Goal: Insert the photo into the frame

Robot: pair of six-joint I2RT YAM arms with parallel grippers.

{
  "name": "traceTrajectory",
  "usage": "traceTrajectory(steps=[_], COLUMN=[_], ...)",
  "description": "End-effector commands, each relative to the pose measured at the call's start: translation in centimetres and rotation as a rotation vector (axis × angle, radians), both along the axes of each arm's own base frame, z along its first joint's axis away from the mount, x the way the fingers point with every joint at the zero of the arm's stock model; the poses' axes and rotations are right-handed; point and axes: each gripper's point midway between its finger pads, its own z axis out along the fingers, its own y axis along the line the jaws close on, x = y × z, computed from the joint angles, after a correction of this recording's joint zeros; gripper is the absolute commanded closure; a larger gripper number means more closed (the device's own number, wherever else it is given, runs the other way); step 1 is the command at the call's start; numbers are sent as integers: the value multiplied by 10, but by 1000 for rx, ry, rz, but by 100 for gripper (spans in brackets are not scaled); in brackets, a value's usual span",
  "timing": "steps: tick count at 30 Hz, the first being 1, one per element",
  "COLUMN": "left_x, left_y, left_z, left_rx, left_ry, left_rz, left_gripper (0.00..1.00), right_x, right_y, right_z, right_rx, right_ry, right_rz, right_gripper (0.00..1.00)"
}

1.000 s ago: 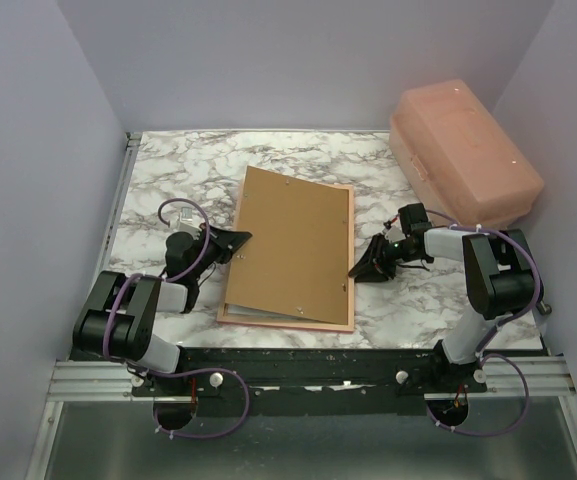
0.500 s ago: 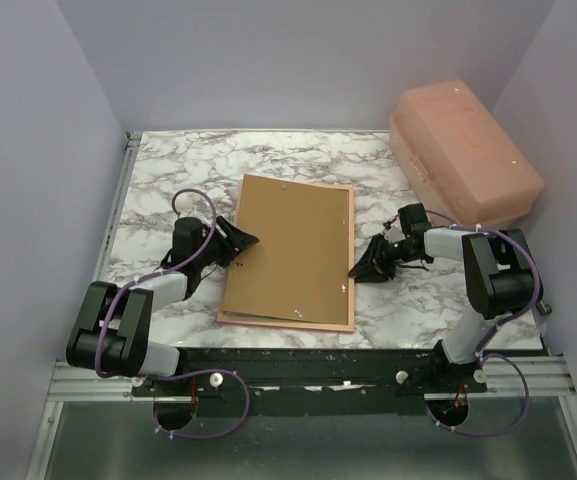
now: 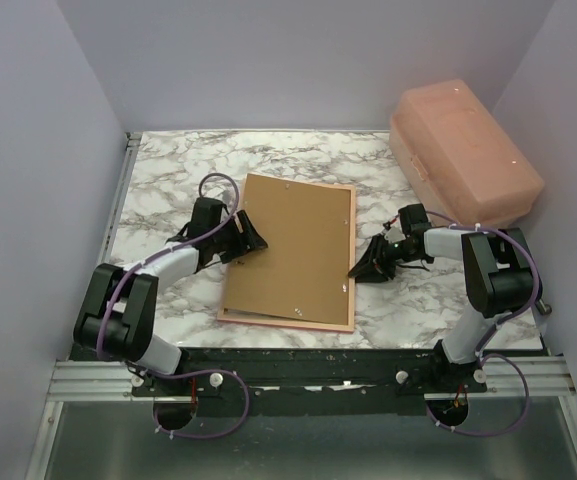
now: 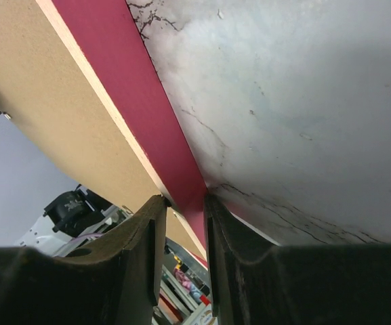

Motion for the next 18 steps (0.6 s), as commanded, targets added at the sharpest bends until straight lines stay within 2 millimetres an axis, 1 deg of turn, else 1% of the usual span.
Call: traceTrajectory(steps=[1, 6, 11, 18], left_x=[-11, -19, -22, -27], left_y=[-14, -16, -14, -4], left_z=[-10, -19, -23, -26], left_rx=[119, 261, 391, 599], left_ry=[84, 160, 191, 244], left_rz=[-88, -127, -141, -152], left_gripper=[30, 27, 25, 18], right_x=[-22, -22, -22, -24], right_y=[-14, -15, -15, -15], right_z=[-34, -34, -35, -35], right_rx=[-116, -121, -122, -124], right_ry=[81, 77, 79, 80], right_rz=[6, 8, 8, 13], right_gripper=[65, 65, 65, 65])
